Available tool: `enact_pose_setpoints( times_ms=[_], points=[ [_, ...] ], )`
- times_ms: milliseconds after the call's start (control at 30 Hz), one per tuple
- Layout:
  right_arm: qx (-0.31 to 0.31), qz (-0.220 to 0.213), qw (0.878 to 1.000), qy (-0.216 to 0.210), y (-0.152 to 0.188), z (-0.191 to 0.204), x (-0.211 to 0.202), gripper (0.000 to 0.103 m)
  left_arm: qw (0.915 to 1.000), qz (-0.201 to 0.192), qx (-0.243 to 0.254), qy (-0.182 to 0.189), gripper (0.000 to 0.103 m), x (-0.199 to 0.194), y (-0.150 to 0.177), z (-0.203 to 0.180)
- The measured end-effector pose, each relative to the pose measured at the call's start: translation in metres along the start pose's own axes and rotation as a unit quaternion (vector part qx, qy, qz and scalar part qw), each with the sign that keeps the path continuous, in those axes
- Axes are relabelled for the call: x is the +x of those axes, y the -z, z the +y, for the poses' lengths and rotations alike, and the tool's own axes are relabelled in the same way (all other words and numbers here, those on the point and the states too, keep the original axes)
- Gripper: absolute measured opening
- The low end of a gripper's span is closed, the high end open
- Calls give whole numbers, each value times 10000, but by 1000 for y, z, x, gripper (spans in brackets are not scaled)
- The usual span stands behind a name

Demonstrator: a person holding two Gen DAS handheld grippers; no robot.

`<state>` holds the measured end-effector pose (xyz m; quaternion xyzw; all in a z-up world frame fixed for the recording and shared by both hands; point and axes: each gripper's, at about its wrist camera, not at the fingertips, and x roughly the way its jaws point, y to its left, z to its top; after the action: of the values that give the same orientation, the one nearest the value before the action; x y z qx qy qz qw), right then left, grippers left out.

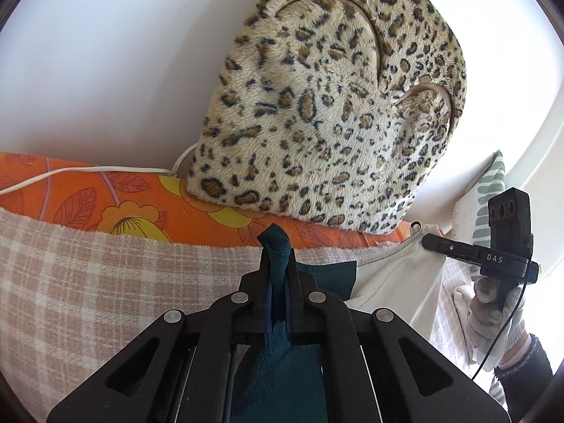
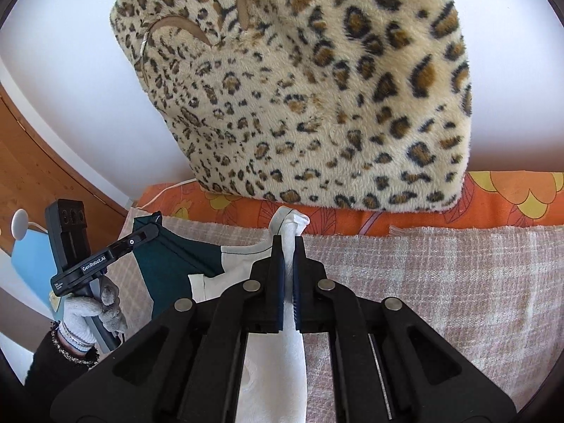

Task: Fold small clothes
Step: 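Lift the collar end with both tools and fold it over toward the hem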

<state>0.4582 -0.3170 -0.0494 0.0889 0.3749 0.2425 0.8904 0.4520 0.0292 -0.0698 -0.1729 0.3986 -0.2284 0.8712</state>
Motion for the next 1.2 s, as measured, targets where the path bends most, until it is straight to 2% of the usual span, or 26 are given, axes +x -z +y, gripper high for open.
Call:
enact_pose_setpoints(
  times_ms=[300,567,900,1200],
  points=[
    [-313,-145,9994,-56,28,38,-68,5,9995,-178,254,79,3,-65,14,-36],
    [-517,-194,9985,23,72,78,-116,5,9990,-195,376,128,3,-121,49,-56],
    [-696,-167,9974,102,155,113,-165,5,9986,22,473,215,3,-171,133,-72],
    [-756,49,9968,273,244,119,-170,5,9957,562,733,36,3,-176,211,-72]
  ],
)
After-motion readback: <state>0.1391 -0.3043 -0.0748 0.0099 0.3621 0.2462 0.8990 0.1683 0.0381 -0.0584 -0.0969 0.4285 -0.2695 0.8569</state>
